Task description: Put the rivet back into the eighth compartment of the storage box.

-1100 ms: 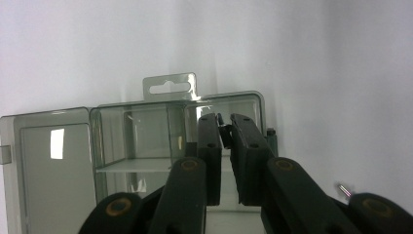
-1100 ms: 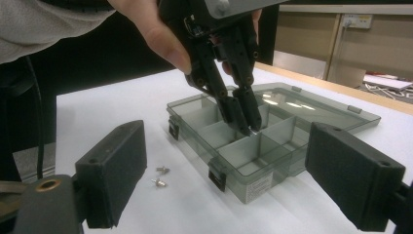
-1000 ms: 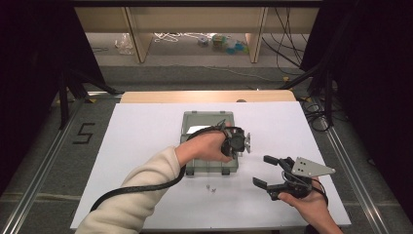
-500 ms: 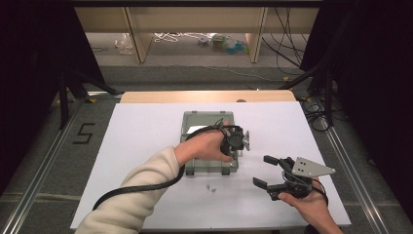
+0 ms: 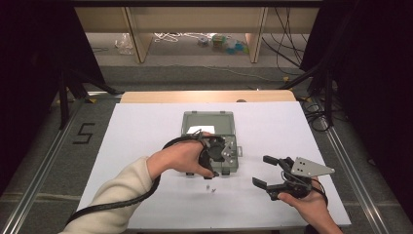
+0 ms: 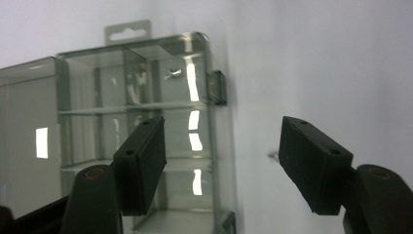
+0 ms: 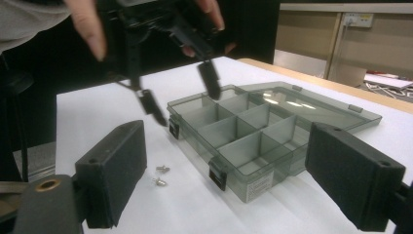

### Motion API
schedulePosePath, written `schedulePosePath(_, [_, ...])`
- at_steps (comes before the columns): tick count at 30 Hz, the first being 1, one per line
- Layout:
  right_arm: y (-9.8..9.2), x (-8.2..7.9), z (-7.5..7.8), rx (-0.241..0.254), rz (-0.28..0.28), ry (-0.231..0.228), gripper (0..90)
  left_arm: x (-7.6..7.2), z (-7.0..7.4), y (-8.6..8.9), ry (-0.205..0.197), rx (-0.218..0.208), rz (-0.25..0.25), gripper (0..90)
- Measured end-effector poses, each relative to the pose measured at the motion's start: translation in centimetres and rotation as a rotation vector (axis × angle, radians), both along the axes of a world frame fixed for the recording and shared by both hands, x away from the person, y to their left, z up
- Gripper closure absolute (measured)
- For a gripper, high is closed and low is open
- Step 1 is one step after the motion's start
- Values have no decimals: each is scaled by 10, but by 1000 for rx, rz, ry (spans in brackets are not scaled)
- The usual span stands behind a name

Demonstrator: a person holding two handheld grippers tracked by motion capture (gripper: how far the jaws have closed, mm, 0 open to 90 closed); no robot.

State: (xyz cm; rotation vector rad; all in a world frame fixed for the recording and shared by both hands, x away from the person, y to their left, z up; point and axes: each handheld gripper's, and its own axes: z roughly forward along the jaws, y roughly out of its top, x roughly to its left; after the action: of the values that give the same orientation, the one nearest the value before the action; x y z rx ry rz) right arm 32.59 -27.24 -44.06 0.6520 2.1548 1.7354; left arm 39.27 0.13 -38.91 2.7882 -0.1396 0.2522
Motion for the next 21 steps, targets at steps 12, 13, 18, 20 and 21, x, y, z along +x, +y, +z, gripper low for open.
schedulePosePath(12, [0,0,0,-12,-1,6,162,-17,-35,8,58,83,-106,361])
schedulePosePath(13, [0,0,0,-8,-1,5,162,-18,-38,7,73,72,-98,369])
schedulePosePath(18, [0,0,0,-6,1,2,162,-19,-48,3,93,96,-114,413])
schedulePosePath(20, [0,0,0,0,8,0,162,-20,-52,2,102,103,-117,426])
schedulePosePath(21, [1,0,-1,9,5,-4,162,-18,-53,2,100,119,-125,434])
